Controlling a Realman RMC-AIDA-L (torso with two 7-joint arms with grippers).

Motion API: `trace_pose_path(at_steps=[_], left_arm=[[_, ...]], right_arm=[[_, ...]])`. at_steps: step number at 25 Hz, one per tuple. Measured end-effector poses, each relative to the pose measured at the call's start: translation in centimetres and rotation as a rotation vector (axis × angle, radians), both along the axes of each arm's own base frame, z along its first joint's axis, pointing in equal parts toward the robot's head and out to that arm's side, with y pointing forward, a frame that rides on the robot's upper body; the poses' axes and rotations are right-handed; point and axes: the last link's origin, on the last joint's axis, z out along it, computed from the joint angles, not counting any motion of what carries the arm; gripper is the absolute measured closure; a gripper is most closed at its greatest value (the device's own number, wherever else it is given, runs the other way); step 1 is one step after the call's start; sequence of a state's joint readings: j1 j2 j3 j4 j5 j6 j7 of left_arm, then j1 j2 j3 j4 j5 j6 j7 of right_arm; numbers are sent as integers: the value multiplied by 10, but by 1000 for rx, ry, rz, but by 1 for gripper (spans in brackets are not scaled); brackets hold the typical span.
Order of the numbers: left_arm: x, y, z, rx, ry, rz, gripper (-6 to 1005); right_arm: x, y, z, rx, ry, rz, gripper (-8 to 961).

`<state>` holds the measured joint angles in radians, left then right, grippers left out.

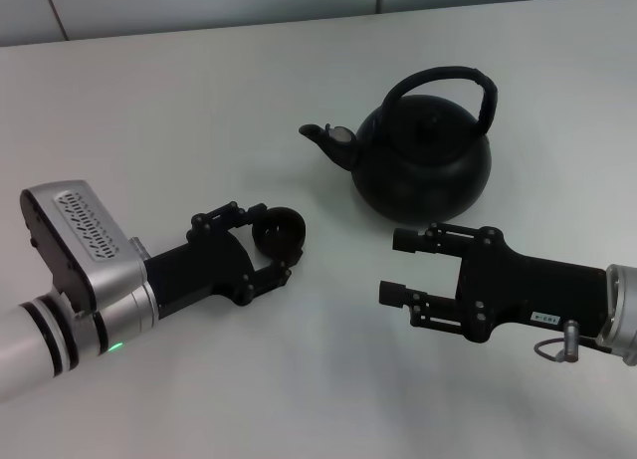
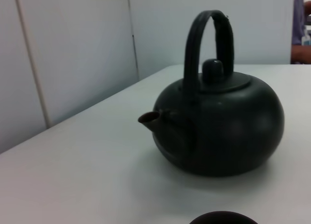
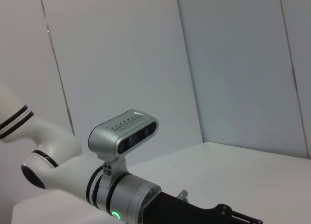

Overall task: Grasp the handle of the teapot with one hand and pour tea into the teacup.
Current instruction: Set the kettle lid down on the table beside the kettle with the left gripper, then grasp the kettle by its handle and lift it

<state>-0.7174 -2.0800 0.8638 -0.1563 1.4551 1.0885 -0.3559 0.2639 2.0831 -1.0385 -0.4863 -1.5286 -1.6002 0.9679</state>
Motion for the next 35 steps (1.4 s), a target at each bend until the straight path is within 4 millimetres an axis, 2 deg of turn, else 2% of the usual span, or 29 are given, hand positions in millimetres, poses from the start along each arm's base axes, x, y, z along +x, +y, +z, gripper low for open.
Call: trace_pose_path(at_steps=[23,28,35], left_arm=[[2,4,1,-9,-19,17,292],[3,4,1,-8,-19,16,134],[5,4,3,-11,-30,6,140]], right_arm=[[0,1,0,1,2,-5,301],[0,1,1,5,2,-5,301],[0,2,1,7,2,-6,301]])
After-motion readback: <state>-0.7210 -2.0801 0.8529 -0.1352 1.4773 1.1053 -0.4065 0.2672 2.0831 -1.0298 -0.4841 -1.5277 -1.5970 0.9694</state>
